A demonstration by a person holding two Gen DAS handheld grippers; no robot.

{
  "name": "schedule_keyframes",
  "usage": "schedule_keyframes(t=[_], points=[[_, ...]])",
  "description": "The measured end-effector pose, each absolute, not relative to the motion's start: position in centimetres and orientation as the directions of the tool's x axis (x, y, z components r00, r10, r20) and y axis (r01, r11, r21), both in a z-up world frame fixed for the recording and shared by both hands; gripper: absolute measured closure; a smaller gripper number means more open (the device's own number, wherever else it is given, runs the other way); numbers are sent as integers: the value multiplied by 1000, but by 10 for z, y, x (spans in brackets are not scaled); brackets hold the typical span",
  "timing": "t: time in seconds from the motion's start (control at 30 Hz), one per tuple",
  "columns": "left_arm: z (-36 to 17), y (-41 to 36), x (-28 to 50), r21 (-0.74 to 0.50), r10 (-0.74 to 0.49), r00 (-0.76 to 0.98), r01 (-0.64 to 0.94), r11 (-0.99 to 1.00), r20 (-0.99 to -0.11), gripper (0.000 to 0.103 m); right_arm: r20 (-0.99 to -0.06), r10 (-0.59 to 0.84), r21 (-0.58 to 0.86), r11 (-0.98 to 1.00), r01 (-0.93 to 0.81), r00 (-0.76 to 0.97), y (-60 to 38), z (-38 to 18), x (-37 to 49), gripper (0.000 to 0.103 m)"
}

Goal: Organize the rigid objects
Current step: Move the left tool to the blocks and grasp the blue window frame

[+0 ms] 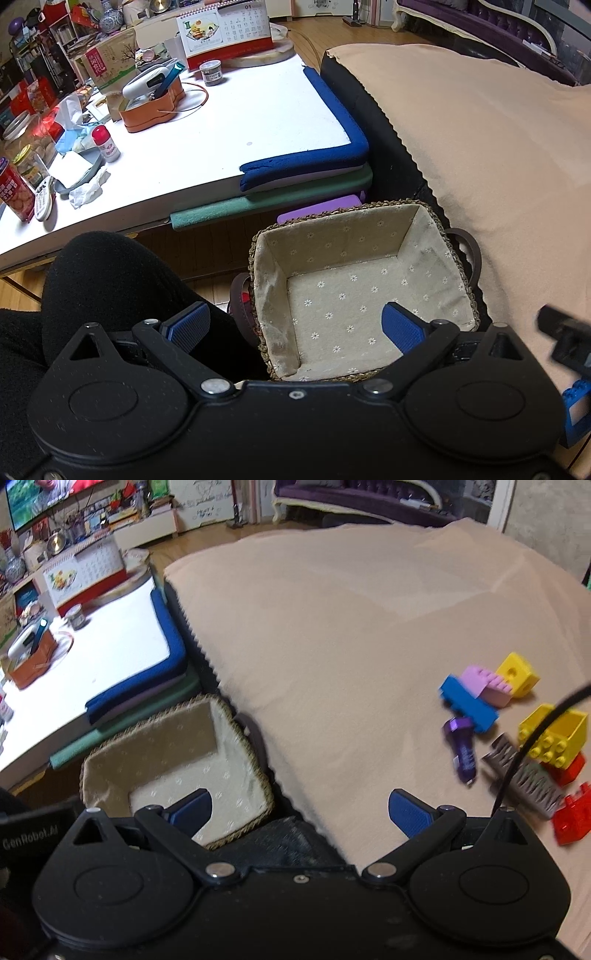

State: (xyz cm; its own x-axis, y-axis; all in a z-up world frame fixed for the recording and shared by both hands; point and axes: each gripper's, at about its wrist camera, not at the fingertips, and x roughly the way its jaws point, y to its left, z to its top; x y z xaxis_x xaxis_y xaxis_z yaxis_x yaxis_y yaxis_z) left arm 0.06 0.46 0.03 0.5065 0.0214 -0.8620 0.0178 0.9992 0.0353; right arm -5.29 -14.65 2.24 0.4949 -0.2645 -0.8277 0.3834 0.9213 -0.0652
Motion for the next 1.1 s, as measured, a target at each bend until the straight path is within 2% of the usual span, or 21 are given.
schedule_keyframes(t=[0.5, 0.67, 0.83, 0.87, 0.97, 1.1], points=[[10, -1, -8, 3, -44, 572, 81, 997, -819, 11, -688, -463, -93, 820, 565, 559, -238, 91, -102, 1], [15, -7, -15, -50, -130, 592, 149, 988, -795, 11, -647, -535, -64, 749, 660, 543, -289, 103, -144, 1], [22, -35, -34, -74, -250, 606, 300, 951, -756, 11, -613, -585, -21, 684, 729, 531, -336, 108, -189, 1], [23, -43, -39, -80, -280, 598, 338, 938, -751, 11, -615, -589, -26, 681, 732, 525, -344, 106, -196, 3], [21, -73, -55, -104, -367, 552, 449, 888, -749, 10, -644, -587, -40, 667, 744, 491, -365, 100, -215, 18], [8, -120, -81, -88, -430, 463, 594, 799, -776, 10, -701, -538, 6, 652, 758, 468, -386, 80, -236, 29]])
